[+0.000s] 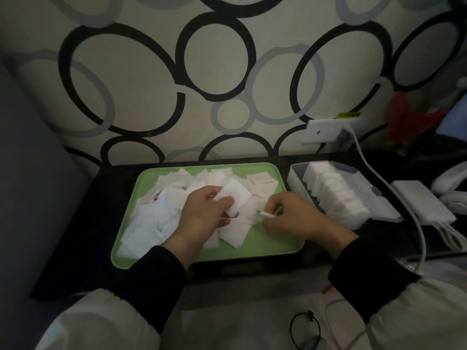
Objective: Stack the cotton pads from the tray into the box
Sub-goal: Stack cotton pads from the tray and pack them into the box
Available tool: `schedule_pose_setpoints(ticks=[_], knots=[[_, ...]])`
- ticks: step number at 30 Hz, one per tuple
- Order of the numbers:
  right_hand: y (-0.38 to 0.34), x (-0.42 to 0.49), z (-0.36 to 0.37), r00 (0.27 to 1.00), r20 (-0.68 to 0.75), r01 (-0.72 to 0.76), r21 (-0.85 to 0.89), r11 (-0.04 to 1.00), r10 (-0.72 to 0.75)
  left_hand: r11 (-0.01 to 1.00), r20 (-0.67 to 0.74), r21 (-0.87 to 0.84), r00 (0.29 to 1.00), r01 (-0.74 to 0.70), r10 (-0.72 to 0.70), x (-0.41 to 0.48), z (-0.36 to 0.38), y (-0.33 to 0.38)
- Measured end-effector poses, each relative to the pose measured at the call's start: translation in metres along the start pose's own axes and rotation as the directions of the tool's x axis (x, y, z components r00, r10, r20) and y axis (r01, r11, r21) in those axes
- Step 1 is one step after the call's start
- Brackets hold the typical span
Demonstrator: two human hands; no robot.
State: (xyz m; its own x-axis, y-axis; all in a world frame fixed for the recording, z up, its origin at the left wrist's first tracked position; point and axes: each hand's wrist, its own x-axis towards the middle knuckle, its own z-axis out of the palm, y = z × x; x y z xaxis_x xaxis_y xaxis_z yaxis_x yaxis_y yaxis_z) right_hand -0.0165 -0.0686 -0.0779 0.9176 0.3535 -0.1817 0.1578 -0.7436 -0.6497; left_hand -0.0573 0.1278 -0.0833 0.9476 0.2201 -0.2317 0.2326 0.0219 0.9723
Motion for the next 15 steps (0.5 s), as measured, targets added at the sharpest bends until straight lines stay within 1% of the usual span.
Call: schedule_pose_setpoints(ticks=[1,3,5,6,8,9,12,15], knots=[[-0.003,0.000,0.000,1.000,-0.026,0.006,0.140,0.990,-0.003,1.000,-0.009,0.000,1.000,0.003,-0.003,0.001,-0.001,-0.001],[-0.012,-0.002,-0.001,0.999,-0.033,0.010,0.402,0.915,0.004,1.000,-0.019,-0.012,1.000,0.006,-0.007,0.001,-0.003,-0.002],[-0.019,-0.004,0.000,1.000,0.018,-0.010,0.597,0.803,0.000,1.000,-0.023,-0.023,1.000,0.013,-0.014,0.000,-0.004,-0.004],[-0.021,-0.004,0.001,0.999,0.041,-0.023,0.658,0.752,-0.006,1.000,-0.026,-0.023,1.000,0.014,-0.014,0.000,-0.005,-0.004],[-0.026,-0.002,0.004,0.998,0.064,-0.038,0.726,0.687,-0.012,1.000,-0.027,-0.017,0.999,0.017,-0.017,0.000,-0.005,-0.004],[-0.027,-0.001,0.005,0.998,0.067,-0.040,0.737,0.675,-0.014,1.000,-0.025,-0.011,1.000,0.016,-0.017,-0.001,-0.005,-0.004],[-0.034,-0.001,0.007,0.997,0.079,-0.046,0.726,0.687,-0.018,1.000,-0.013,0.000,1.000,0.015,-0.015,-0.002,-0.007,-0.003],[-0.040,0.000,0.008,0.995,0.097,-0.069,0.746,0.663,-0.006,1.000,0.001,-0.016,1.000,0.022,-0.022,-0.004,-0.009,-0.003]])
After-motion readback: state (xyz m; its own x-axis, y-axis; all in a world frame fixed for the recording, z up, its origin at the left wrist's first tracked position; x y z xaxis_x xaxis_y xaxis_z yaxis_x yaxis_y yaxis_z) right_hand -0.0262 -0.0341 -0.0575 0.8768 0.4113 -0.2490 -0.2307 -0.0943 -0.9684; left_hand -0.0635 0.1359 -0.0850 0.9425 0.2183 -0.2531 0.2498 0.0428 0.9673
